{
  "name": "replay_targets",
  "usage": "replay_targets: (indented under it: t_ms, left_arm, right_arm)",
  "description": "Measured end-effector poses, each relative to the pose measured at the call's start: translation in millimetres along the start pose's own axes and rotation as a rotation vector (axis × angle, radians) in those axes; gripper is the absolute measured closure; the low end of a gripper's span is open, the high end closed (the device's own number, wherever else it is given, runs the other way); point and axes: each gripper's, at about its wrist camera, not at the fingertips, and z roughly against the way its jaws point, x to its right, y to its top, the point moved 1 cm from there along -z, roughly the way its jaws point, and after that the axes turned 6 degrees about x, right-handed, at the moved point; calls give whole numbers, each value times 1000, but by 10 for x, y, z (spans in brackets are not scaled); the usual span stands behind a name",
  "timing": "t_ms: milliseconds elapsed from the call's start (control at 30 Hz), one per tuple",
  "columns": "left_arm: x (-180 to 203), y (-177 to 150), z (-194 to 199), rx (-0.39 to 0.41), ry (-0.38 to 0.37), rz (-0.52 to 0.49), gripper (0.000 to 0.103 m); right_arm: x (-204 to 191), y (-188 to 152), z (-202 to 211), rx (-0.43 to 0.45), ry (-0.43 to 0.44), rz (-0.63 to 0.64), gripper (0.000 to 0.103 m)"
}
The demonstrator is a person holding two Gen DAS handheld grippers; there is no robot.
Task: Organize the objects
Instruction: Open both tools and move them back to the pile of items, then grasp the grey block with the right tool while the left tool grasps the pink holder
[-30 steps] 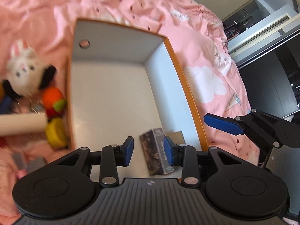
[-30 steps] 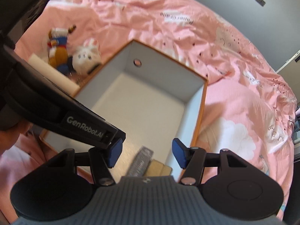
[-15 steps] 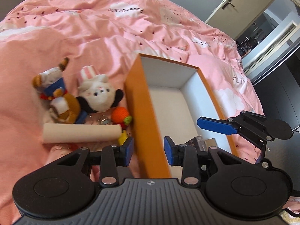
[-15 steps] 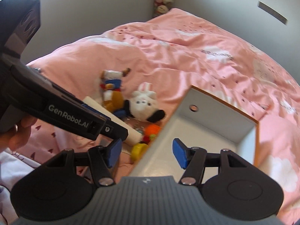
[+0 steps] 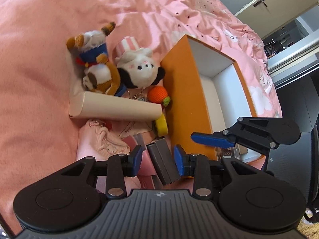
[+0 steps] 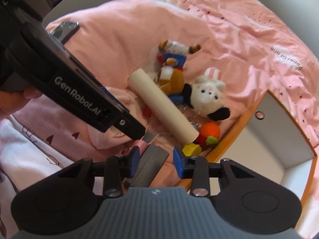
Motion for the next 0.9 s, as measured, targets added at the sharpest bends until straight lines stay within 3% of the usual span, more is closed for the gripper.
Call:
replay_targets:
  t_ms: [333, 600, 767, 900]
  left_arm:
    - [6, 30, -215, -27, 16, -44, 66]
    - [-52, -6, -190, -48, 108, -117, 72]
    - [-124, -19, -139, -40, 148, -142, 72]
    - [-157, -42, -89, -36, 118, -162, 72]
  right_arm:
    - [16, 28, -508, -166, 33, 30, 64]
    - [70, 104, -667, -251, 46, 10, 56]
    - [165, 155, -810, -327, 111, -103, 55]
    - [271, 143, -904, -362, 170, -216, 57]
